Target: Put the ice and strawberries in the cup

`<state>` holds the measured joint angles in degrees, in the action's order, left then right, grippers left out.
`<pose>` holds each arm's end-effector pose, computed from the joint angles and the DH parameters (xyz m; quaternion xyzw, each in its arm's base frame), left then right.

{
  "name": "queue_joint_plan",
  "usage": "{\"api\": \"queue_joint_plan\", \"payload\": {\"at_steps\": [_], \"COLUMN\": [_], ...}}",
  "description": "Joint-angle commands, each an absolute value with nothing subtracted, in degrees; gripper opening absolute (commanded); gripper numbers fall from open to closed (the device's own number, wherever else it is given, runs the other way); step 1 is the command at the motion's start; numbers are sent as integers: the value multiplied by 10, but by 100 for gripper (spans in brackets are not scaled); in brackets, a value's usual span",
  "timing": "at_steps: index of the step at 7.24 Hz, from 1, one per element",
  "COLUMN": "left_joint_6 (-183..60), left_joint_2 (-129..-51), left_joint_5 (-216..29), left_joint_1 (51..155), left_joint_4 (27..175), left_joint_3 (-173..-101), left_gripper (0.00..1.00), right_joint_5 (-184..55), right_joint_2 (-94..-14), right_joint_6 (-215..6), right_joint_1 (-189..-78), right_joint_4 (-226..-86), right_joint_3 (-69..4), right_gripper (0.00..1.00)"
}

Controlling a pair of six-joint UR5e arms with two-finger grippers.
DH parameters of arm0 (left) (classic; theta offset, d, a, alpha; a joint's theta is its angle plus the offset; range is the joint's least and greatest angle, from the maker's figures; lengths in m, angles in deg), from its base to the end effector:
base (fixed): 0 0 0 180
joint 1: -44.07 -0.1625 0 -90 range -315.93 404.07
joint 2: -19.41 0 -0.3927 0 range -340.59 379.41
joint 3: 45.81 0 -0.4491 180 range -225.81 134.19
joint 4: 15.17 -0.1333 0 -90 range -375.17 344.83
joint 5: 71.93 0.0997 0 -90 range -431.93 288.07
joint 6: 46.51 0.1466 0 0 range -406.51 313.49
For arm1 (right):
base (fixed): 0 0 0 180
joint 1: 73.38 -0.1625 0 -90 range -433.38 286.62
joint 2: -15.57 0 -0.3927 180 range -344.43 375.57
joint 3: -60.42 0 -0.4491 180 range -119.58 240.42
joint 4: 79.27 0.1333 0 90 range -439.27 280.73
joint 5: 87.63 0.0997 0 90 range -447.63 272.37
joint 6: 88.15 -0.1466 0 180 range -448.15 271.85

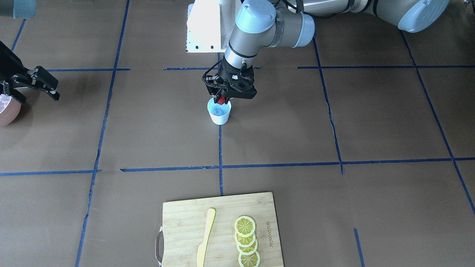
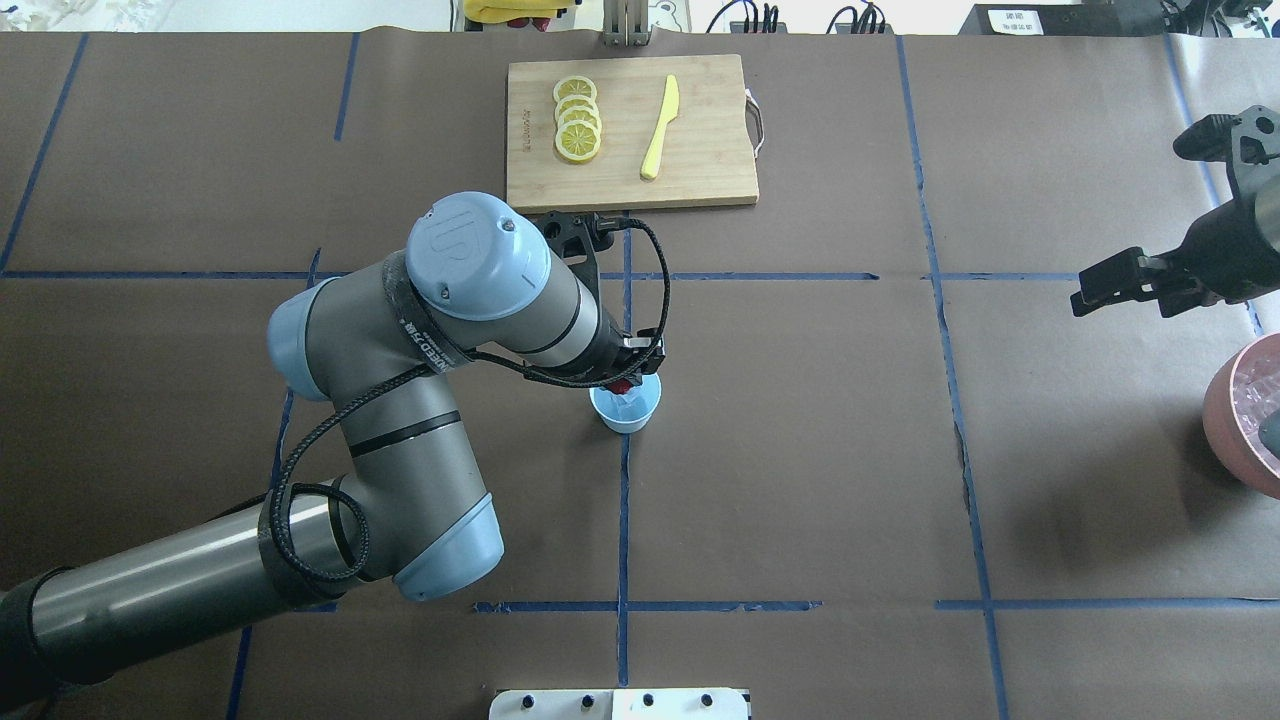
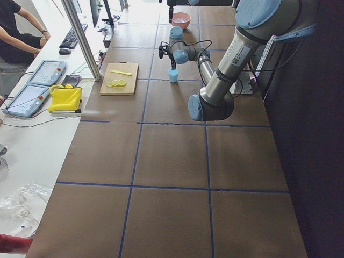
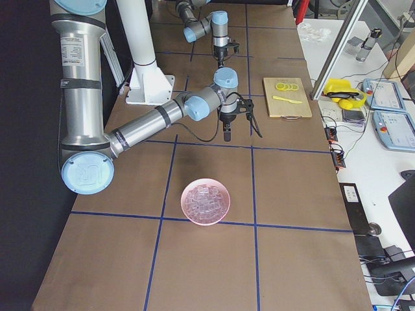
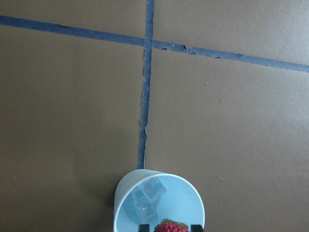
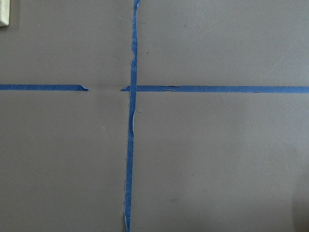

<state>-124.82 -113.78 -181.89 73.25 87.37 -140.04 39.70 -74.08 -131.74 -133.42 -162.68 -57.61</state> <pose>0.6071 -0.4344 0.1008 0.0312 0.5136 -0.0441 0.8563 -0.2342 -0.4952 0.3801 0.0453 -0.4149 0.0118 0.9087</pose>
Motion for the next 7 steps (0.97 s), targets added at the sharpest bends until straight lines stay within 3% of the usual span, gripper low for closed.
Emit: {"api": "queue_joint_plan", "payload": {"at_steps": [1, 3, 4, 7], "left_joint_6": [-1247, -1243, -1227, -953], "left_joint_2": [-1137, -1130, -1079, -945], "left_joint_5": [-1819, -1820, -1822, -1828], "left_joint_1": [732, 741, 763, 852], "left_joint_4": [875, 869, 866, 645], "left_joint_3": [-1399, -1418, -1458, -1662], "left_gripper": [73, 73, 73, 73], "right_joint_5": [397, 398, 401, 445], "right_joint_2": [-741, -741, -752, -753], "right_joint_6": [-1317, -1314, -1270, -1081], "right_joint_1": [-1334, -1344, -1371, -1492], "right_joint_4": [-1627, -1629, -1633, -1637], "right_joint_3": [-575, -573, -565, -478], "right_gripper": [99, 99, 99, 99]}}
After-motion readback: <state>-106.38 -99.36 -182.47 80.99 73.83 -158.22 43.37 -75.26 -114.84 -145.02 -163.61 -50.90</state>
